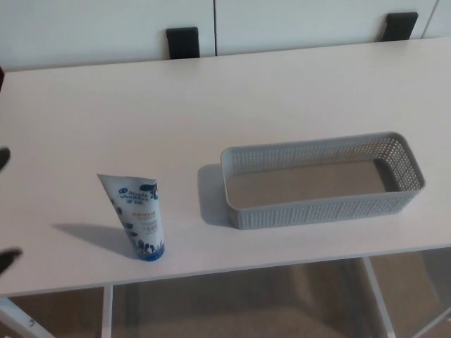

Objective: The robot walks towards a table in front, picks a shampoo with left hand and puts it in a small grey container

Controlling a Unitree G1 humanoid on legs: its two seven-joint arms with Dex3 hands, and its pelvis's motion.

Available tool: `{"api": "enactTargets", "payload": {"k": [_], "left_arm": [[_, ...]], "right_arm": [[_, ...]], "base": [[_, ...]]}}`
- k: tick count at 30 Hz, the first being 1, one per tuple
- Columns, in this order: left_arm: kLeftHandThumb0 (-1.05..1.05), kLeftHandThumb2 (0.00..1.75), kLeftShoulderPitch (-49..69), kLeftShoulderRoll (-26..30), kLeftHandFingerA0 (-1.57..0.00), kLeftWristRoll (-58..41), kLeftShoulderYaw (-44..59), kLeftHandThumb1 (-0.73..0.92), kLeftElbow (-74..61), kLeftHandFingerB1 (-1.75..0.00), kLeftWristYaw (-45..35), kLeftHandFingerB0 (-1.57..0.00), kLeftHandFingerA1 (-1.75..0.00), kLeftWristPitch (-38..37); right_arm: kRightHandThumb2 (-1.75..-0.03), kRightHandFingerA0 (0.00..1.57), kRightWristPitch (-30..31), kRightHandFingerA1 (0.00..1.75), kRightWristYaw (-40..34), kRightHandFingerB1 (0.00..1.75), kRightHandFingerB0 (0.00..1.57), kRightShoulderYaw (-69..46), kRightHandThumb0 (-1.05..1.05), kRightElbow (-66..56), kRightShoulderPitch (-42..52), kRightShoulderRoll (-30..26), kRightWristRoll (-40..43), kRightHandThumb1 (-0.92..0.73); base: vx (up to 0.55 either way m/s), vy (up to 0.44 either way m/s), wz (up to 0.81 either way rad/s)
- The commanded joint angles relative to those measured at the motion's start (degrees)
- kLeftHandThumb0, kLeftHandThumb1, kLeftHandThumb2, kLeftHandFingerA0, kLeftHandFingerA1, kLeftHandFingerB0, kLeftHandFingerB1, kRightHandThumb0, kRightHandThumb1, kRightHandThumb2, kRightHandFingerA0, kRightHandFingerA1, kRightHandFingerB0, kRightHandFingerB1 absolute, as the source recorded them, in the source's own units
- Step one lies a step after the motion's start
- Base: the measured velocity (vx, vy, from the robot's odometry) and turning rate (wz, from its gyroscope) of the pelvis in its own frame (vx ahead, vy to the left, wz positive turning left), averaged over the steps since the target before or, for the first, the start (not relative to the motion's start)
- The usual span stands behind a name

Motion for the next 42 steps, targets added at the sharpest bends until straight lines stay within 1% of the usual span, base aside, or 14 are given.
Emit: {"api": "enactTargets", "payload": {"k": [1,3,9,10,27,29,30,31,32,34,36,38,39,42], "left_arm": [[-0.52,0.71,-5.04,-0.57,-0.03,1.84,-2.42,0.52,6.13,-0.14,1.41,-0.01,-0.32,4.71],[-0.51,0.58,-6.92,-0.76,-0.03,3.23,-3.83,0.58,8.04,-0.21,1.92,0.0,-0.32,5.47],[-0.49,0.58,-11.98,-1.04,-0.02,4.67,-7.99,0.55,15.02,-0.18,1.35,0.0,-0.31,7.62],[-0.53,0.75,-12.2,-0.97,0.0,4.39,-8.32,0.37,15.32,-0.19,1.21,0.0,-0.33,8.44],[-0.51,0.78,-15.2,-3.69,0.0,10.34,-16.33,0.37,20.28,-0.26,1.57,0.0,-0.39,8.31],[-0.5,0.58,-15.23,-4.24,-0.07,10.67,-16.97,0.53,20.23,-0.21,1.66,-0.04,-0.32,8.29],[-0.54,0.76,-15.31,-4.61,-0.04,10.87,-17.37,0.39,20.01,-0.25,1.85,-0.01,-0.41,8.53],[-0.54,0.76,-15.38,-5.03,-0.04,11.18,-17.79,0.39,19.76,-0.25,2.03,-0.01,-0.41,8.66],[-0.52,0.58,-15.5,-5.27,-0.08,11.56,-18.08,0.53,19.78,-0.21,2.18,-0.05,-0.33,8.63],[-0.54,0.56,-15.85,-5.73,-0.1,12.31,-18.94,0.54,19.95,-0.24,2.3,-0.04,-0.34,8.53],[-0.54,0.78,-15.93,-5.91,0.0,12.65,-19.34,0.37,19.79,-0.28,2.47,-0.04,-0.43,9.0],[-0.56,0.64,-15.96,-6.32,-0.08,12.86,-19.69,0.52,19.73,-0.2,2.57,-0.08,-0.37,9.17],[-0.53,0.78,-16.06,-6.65,0.0,12.9,-19.92,0.37,19.8,-0.29,2.58,-0.03,-0.44,9.15],[-0.56,0.78,-16.5,-7.65,-0.01,13.47,-20.89,0.37,20.38,-0.26,2.68,-0.05,-0.44,9.02]], "right_arm": [[-0.57,0.71,-0.73,0.53,-0.32,0.44,0.51,-0.77,-0.12,0.44,-0.22,-1.21,0.5,-0.61],[-0.58,0.7,-0.77,0.52,-0.62,0.45,0.52,-0.43,-0.12,0.11,0.01,-1.12,0.09,-0.62],[-0.58,0.69,-0.44,0.53,-0.38,0.46,0.53,-0.95,-0.11,0.31,-0.01,-1.07,0.62,-0.62],[-0.58,0.68,-0.33,0.52,-0.41,0.45,0.53,-0.95,-0.11,0.15,0.04,-1.1,0.61,-0.62],[-0.57,0.68,0.05,0.53,1.02,0.46,0.55,-3.84,-0.13,0.82,-1.01,-0.64,2.41,-0.61],[-0.57,0.66,-0.18,0.53,1.49,0.46,0.53,-4.15,-0.13,0.94,-0.95,-0.68,2.62,-0.62],[-0.57,0.67,-0.3,0.53,1.59,0.47,0.53,-4.22,-0.12,0.82,-0.95,-0.68,2.63,-0.62],[-0.57,0.67,-0.45,0.53,1.6,0.47,0.53,-4.2,-0.12,0.65,-0.93,-0.69,2.54,-0.62],[-0.57,0.66,-0.28,0.53,1.71,0.47,0.53,-4.38,-0.12,0.6,-0.99,-0.67,2.69,-0.61],[-0.57,0.66,-0.19,0.53,2.22,0.47,0.54,-4.67,-0.13,0.88,-1.2,-0.77,2.91,-0.62],[-0.57,0.66,0.12,0.52,2.34,0.47,0.54,-4.94,-0.14,1.08,-1.44,-0.69,3.06,-0.62],[-0.57,0.67,0.02,0.53,2.14,0.48,0.57,-5.08,-0.14,1.32,-1.51,-0.58,3.07,-0.6],[-0.57,0.65,0.01,0.52,2.21,0.49,0.57,-5.15,-0.13,1.28,-1.53,-0.57,3.14,-0.6],[-0.55,0.67,-0.12,0.52,2.28,0.47,0.56,-5.01,-0.12,0.92,-1.3,-0.75,2.96,-0.6]], "base": [[0.0,0.0,0.0],[0.0,0.0,0.0],[0.0,0.0,0.0],[0.0,0.0,0.0],[0.0,0.0,0.0],[0.0,0.0,0.0],[0.0,0.0,0.0],[0.0,0.0,0.0],[0.0,0.0,0.0],[0.0,0.0,0.0],[0.0,0.0,0.0],[0.0,0.0,0.0],[0.0,0.0,0.0],[0.0,0.0,0.0]]}}
